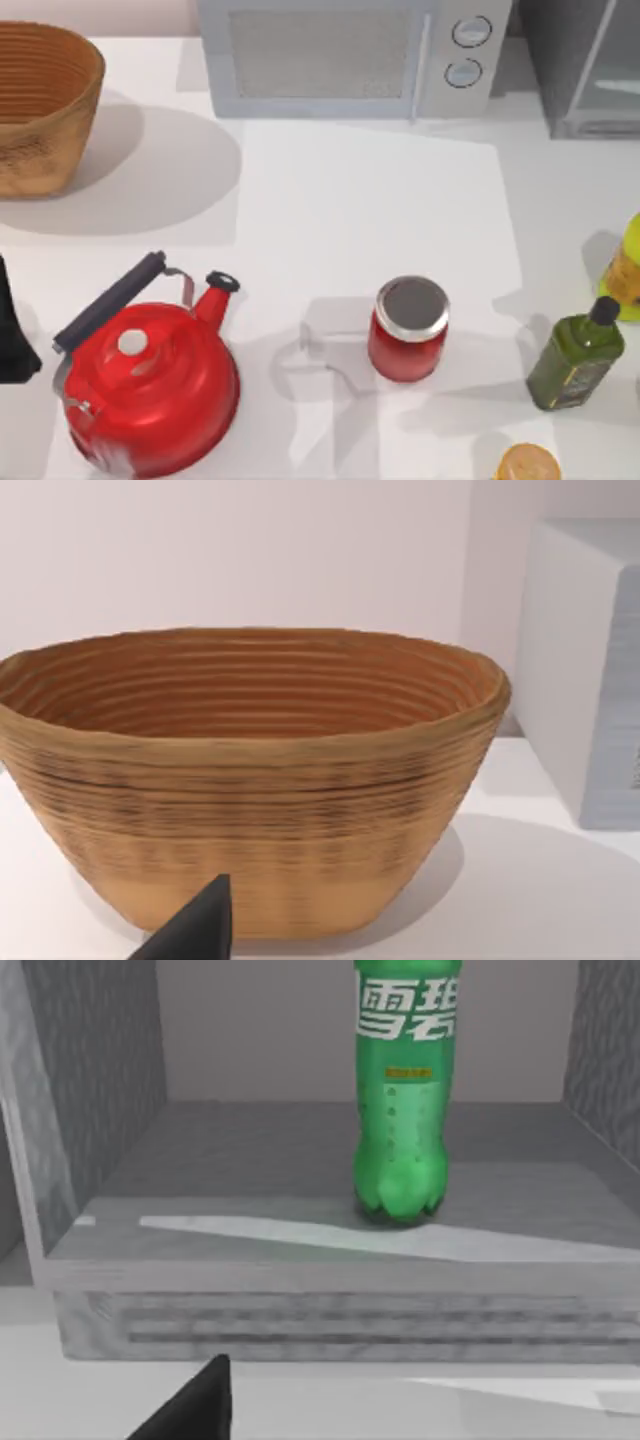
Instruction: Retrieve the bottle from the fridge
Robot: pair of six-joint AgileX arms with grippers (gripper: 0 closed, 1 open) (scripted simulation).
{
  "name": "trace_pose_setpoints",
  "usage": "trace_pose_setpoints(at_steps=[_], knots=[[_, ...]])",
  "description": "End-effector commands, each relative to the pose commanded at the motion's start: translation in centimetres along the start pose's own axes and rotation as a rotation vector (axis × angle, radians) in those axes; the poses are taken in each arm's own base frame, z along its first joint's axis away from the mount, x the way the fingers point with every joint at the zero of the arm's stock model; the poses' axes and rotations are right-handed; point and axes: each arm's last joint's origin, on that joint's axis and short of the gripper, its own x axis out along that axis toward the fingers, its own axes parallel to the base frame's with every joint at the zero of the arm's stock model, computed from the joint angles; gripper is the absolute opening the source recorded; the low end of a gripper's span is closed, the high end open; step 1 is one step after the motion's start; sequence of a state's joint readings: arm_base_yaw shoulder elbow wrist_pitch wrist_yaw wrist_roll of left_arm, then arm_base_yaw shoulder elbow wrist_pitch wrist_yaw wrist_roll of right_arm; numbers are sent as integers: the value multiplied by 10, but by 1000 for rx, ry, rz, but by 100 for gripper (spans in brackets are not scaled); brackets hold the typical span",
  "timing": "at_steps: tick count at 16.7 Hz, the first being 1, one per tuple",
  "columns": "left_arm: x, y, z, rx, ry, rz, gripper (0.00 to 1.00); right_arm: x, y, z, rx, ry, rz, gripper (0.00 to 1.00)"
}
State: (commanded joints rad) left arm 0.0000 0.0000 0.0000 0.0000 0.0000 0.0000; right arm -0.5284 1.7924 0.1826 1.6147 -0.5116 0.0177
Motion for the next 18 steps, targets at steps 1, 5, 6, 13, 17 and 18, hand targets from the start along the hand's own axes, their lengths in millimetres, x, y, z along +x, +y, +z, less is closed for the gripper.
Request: trace_pose_setpoints(at_steps=[1, 5, 6, 13, 17, 18], knots=[[0, 0, 0, 0, 0, 0, 100, 3, -1, -1, 1, 2, 0, 100], [0, 0, 0, 0, 0, 0, 100, 42, -10, -4, 3, 13, -4, 100], [0, 0, 0, 0, 0, 0, 100, 58, -13, -4, 0, 11, -6, 100], [0, 0, 0, 0, 0, 0, 100, 180, -15, 10, -17, -22, -11, 100], [0, 0, 0, 0, 0, 0, 100, 208, -5, 11, -10, 2, -12, 100], [0, 0, 0, 0, 0, 0, 100, 208, -4, 11, -10, 3, -12, 100]])
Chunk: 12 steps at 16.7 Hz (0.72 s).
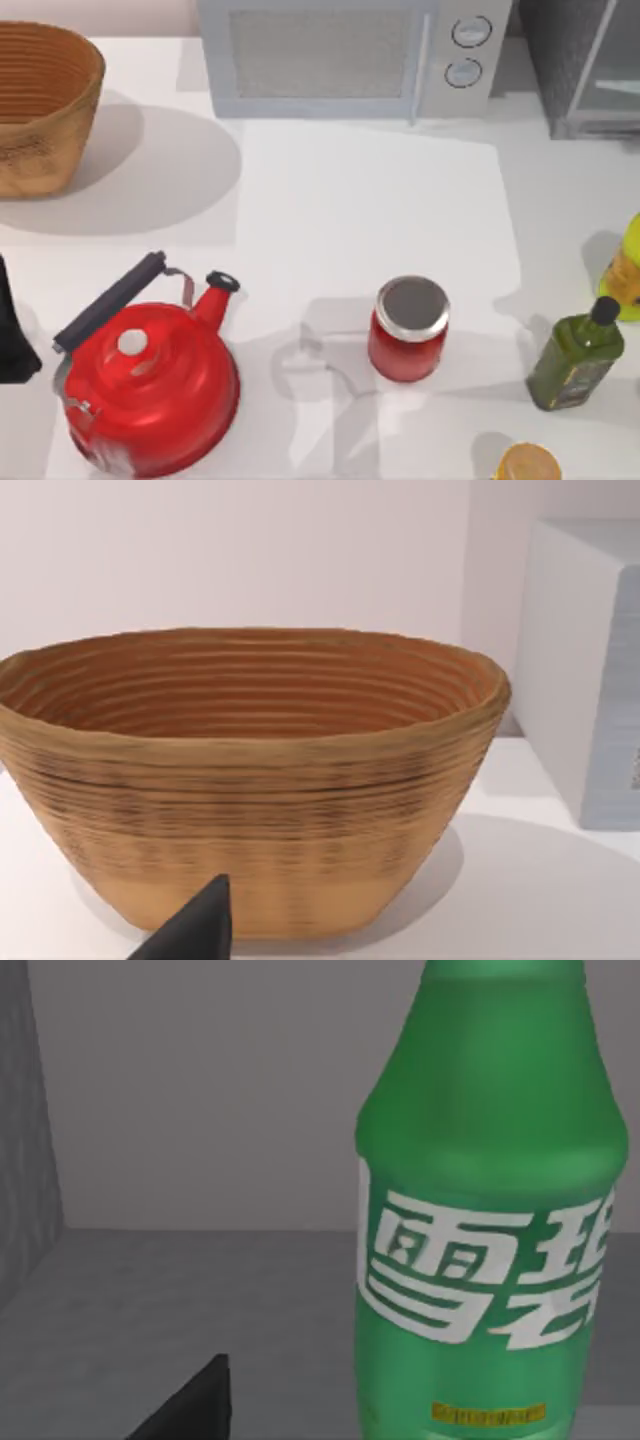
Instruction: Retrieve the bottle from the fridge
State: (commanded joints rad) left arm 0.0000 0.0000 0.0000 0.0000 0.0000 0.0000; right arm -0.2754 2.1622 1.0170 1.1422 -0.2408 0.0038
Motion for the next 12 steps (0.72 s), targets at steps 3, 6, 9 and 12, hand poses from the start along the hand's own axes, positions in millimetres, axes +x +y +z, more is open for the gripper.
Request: trace_pose_setpoints(at_steps=[3, 6, 9, 12], knots=[[0, 0, 0, 0, 0, 0, 100, -1, -2, 2, -1, -4, -3, 100], [0, 0, 0, 0, 0, 0, 100, 8, -1, -2, 1, 5, 0, 100], [0, 0, 0, 0, 0, 0, 100, 34, -2, 0, -1, -4, 0, 100], [0, 0, 0, 0, 0, 0, 100, 56, -1, 0, -1, -4, 0, 100]])
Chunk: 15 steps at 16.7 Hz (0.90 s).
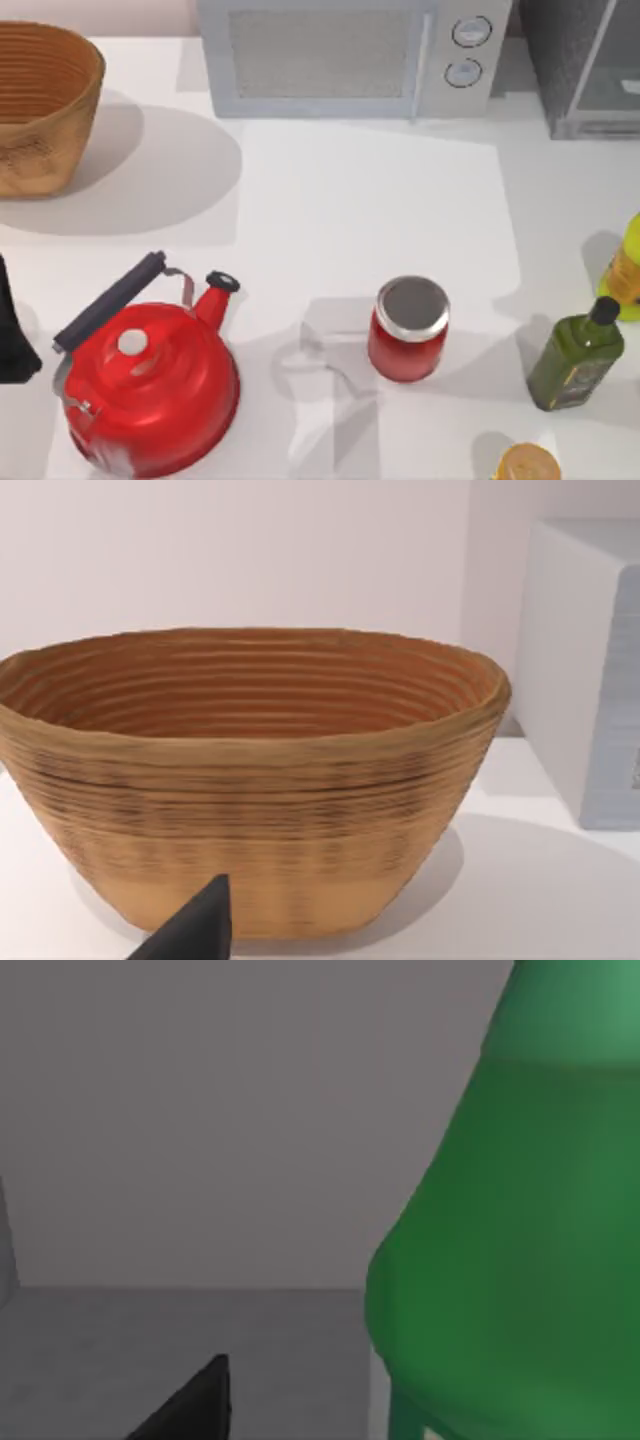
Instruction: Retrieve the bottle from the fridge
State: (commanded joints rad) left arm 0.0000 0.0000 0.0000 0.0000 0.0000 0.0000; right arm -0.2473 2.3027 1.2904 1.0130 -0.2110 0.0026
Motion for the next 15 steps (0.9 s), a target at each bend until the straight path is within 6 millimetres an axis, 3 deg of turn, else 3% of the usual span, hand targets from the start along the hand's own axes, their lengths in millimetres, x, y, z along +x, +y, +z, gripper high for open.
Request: trace_pose_setpoints(at_steps=[5, 15], knots=[[0, 0, 0, 0, 0, 0, 100, 4, 1, 0, 1, 4, 0, 100], [0, 0, 0, 0, 0, 0, 100, 4, 1, 0, 1, 4, 0, 25]])
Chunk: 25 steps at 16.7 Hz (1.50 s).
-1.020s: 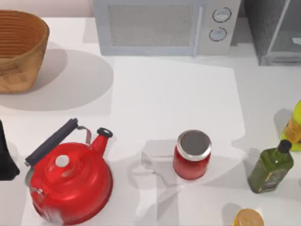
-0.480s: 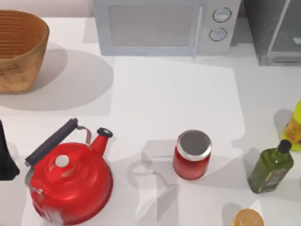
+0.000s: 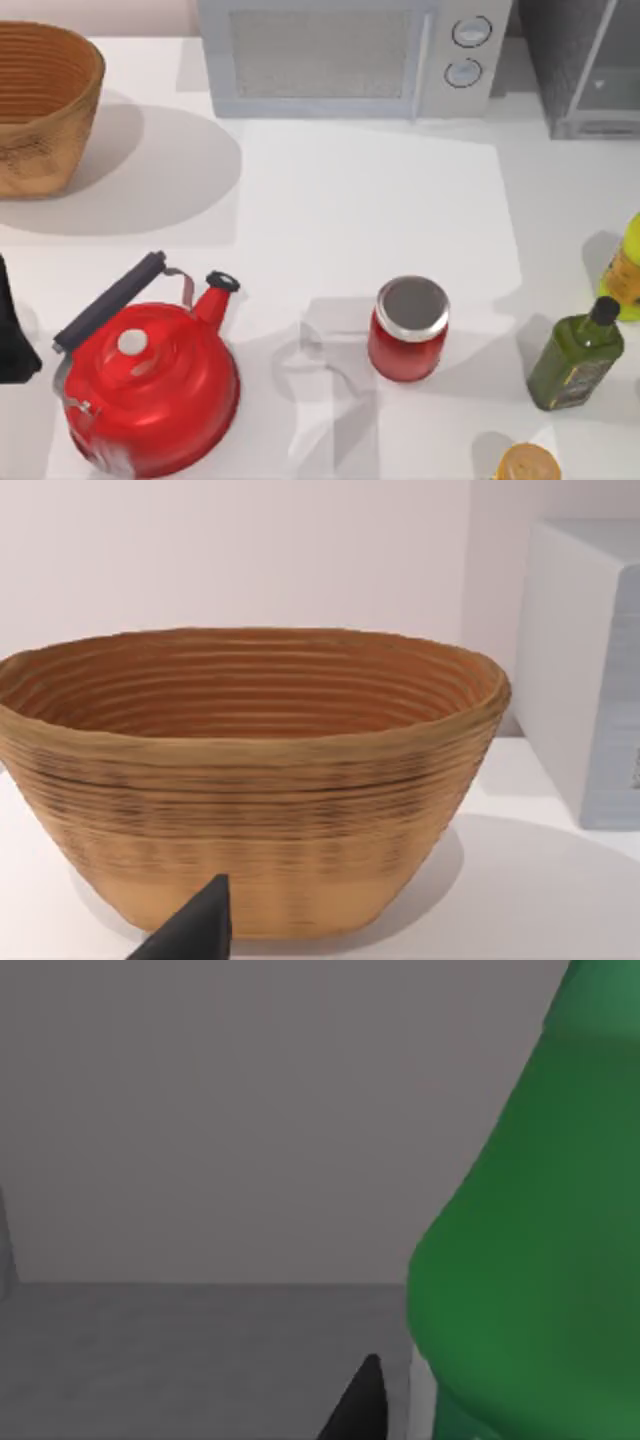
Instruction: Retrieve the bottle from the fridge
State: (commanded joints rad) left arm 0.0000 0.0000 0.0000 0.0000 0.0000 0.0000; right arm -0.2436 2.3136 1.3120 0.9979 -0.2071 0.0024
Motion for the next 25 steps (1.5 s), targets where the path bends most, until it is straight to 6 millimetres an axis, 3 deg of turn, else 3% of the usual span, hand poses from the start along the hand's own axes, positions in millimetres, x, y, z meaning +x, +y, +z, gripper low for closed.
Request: trace_pose_setpoints(at_steps=[3, 4, 13, 20, 25], knots=[[0, 0, 0, 0, 0, 0, 100, 0, 0, 0, 0, 0, 0, 2], [0, 0, 0, 0, 0, 0, 100, 0, 0, 0, 0, 0, 0, 0], [0, 0, 0, 0, 0, 0, 100, 0, -1, 1, 2, 0, -3, 0], [0, 0, 0, 0, 0, 0, 100, -1, -2, 48, 2, 2, -2, 0], [0, 0, 0, 0, 0, 0, 100, -2, -2, 48, 4, 3, -2, 0]])
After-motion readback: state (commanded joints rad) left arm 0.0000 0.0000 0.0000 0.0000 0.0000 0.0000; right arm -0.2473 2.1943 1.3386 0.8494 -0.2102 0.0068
